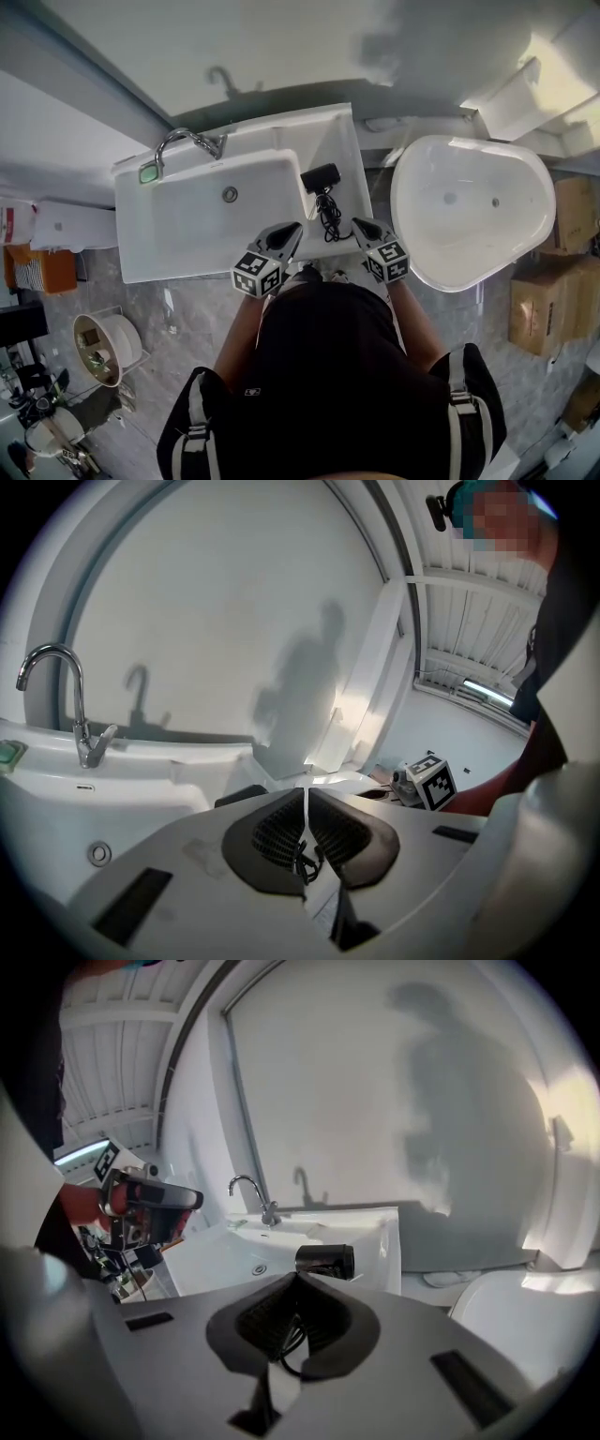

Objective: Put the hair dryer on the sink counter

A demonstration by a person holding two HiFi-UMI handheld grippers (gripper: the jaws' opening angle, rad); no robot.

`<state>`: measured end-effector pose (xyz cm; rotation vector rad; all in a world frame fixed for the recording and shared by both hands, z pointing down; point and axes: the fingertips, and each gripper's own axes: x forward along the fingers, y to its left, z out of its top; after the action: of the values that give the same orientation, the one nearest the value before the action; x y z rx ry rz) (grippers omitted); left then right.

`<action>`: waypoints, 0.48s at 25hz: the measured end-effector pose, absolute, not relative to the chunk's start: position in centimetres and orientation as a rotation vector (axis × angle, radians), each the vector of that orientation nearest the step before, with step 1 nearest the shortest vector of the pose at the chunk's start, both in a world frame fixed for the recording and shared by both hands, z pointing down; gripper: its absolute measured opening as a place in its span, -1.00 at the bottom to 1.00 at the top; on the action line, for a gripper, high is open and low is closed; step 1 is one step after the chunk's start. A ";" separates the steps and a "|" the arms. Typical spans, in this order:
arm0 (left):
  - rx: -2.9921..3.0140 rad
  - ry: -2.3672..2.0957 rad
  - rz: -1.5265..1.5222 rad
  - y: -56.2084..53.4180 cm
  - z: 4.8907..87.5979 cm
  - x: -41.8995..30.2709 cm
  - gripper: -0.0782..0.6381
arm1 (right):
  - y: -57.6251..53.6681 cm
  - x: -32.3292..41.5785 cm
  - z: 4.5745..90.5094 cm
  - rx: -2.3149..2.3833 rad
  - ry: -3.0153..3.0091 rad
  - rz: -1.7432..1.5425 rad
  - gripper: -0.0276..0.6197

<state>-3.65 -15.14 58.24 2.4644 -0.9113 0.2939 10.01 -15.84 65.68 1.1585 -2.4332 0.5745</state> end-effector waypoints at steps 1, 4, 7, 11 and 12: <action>2.466 -0.911 0.296 -14.9 58.2 -3.4 -0.72 | -15.4 10.1 65.6 1.143 -2.439 0.565 -0.73; 2.468 -0.911 0.302 -14.1 58.3 -2.7 -0.72 | -14.3 10.9 65.9 1.135 -2.420 0.542 -0.73; 2.468 -0.909 0.314 -12.8 58.4 -1.9 -0.72 | -12.9 11.9 66.4 1.143 -2.410 0.570 -0.73; 2.453 -0.925 0.316 -11.0 58.9 -1.7 -0.72 | -11.0 12.5 66.9 1.142 -2.405 0.581 -0.73; 2.447 -0.930 0.316 -10.5 59.0 -1.7 -0.72 | -10.6 12.6 67.0 1.134 -2.401 0.574 -0.73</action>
<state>-1.66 -10.53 59.03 2.4473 -0.9303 0.3164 12.62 -10.57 66.96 1.1342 -2.4009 0.5738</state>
